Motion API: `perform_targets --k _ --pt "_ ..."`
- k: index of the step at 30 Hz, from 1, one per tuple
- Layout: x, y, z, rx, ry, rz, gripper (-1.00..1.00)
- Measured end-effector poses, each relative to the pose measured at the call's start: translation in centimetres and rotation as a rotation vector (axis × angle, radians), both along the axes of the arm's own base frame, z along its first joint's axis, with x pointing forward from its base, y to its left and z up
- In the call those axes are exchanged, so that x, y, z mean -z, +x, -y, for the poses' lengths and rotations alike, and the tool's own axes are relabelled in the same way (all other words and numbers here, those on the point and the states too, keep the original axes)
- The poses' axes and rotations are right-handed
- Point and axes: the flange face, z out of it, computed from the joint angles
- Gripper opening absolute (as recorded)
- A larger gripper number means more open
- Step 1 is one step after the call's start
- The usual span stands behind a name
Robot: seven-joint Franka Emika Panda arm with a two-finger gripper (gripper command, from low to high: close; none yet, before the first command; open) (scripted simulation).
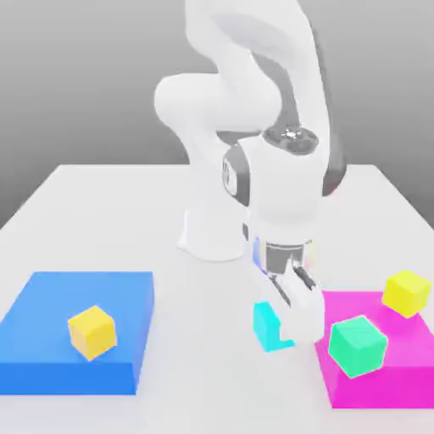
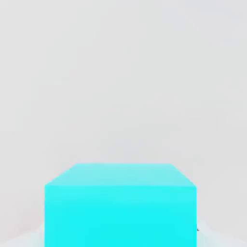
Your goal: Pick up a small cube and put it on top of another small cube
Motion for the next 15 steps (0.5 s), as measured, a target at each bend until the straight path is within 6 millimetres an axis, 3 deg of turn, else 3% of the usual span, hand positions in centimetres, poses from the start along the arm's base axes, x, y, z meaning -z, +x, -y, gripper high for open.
perform_targets --k 5,10,12,15 --pt "-5.7 3.5 -3.8 -0.203 0.003 0.013 -1.00" --pt "-11.8 4.9 -9.3 -0.454 0.001 0.000 -1.00" --pt "-11.3 4.5 -9.5 -0.483 -0.031 -0.037 -1.00" --pt "-8.2 4.5 -9.1 -0.482 -0.050 -0.052 -1.00"
